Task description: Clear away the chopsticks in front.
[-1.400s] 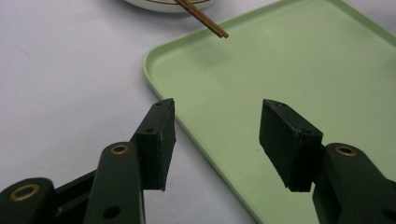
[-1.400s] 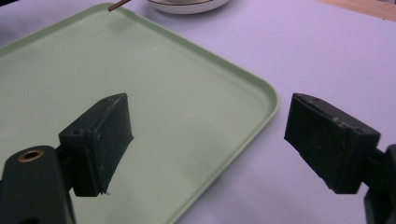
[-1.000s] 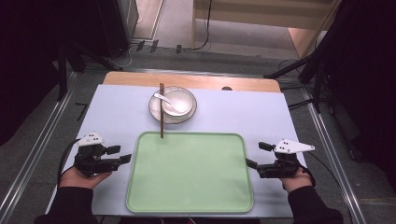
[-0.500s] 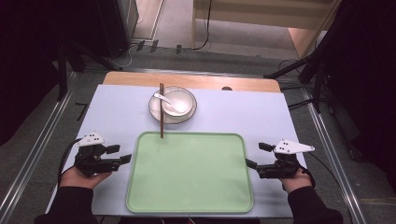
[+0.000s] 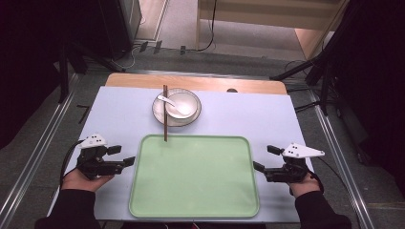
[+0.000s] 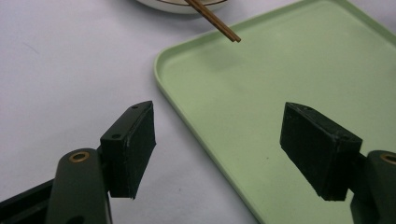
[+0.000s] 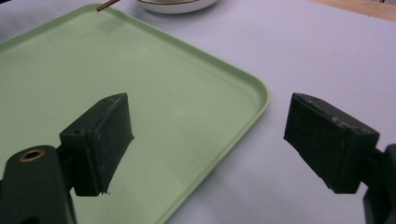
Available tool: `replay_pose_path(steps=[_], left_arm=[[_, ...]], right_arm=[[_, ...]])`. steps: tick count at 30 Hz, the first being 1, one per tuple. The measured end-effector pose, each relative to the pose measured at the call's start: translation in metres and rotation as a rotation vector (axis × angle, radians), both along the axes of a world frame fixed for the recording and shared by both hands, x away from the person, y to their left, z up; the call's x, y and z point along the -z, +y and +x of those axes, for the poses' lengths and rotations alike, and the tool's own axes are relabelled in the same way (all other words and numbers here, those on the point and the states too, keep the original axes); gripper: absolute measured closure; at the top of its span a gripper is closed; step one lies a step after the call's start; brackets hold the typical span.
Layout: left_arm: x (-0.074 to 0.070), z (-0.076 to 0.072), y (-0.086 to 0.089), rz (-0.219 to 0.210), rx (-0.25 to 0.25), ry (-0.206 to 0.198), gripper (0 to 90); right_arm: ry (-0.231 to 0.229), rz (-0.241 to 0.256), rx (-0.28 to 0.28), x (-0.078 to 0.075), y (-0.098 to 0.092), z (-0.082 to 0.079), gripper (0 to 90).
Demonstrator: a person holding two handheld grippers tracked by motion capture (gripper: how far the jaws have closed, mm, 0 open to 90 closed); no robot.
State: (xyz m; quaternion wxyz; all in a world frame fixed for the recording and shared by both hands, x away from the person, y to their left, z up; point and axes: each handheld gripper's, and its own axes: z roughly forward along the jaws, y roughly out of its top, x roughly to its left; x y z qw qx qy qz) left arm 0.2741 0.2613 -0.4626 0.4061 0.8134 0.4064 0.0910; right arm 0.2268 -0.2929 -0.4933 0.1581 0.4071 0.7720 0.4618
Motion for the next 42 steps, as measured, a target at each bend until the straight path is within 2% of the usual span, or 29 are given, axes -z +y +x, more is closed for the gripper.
replay_pose_path(steps=[7,10,14,15,21,26,29,32,37,40,42], left_arm=[[-0.005,0.003,0.000,-0.020,0.003,-0.042,27.6],[-0.008,0.007,-0.002,-0.026,0.003,-0.077,27.3],[-0.011,0.013,-0.004,-0.033,0.008,-0.114,27.2],[-0.011,0.016,-0.005,-0.040,0.010,-0.112,27.3],[-0.014,0.029,-0.010,-0.020,0.007,-0.100,27.8],[-0.020,0.046,-0.023,-0.018,0.004,-0.092,28.4],[-0.018,0.058,-0.031,-0.016,0.002,-0.072,29.9],[-0.014,0.068,-0.041,0.011,-0.017,-0.049,31.8],[-0.013,0.083,-0.054,0.001,-0.049,-0.025,37.7],[-0.013,0.092,-0.063,0.045,-0.071,-0.005,41.9],[-0.012,0.098,-0.068,0.047,-0.095,0.017,43.8]], right_arm=[[-0.011,0.012,0.018,-0.001,-0.004,-0.003,15.8],[-0.010,0.011,0.021,0.000,-0.005,-0.005,15.8],[-0.036,0.030,0.023,-0.002,-0.007,-0.007,15.8],[-0.039,0.030,0.025,-0.002,-0.008,-0.007,15.8],[-0.024,0.052,0.033,-0.001,-0.011,-0.007,15.7],[-0.019,0.063,0.033,-0.002,-0.011,-0.007,15.2],[-0.019,0.054,0.038,-0.003,-0.010,-0.006,15.2],[-0.012,0.035,0.040,-0.003,-0.010,-0.006,15.2],[-0.004,0.034,0.042,-0.003,-0.009,-0.005,15.3],[0.001,0.026,0.035,-0.003,-0.007,-0.005,15.2],[0.003,0.021,0.031,-0.003,-0.007,-0.006,15.2]])
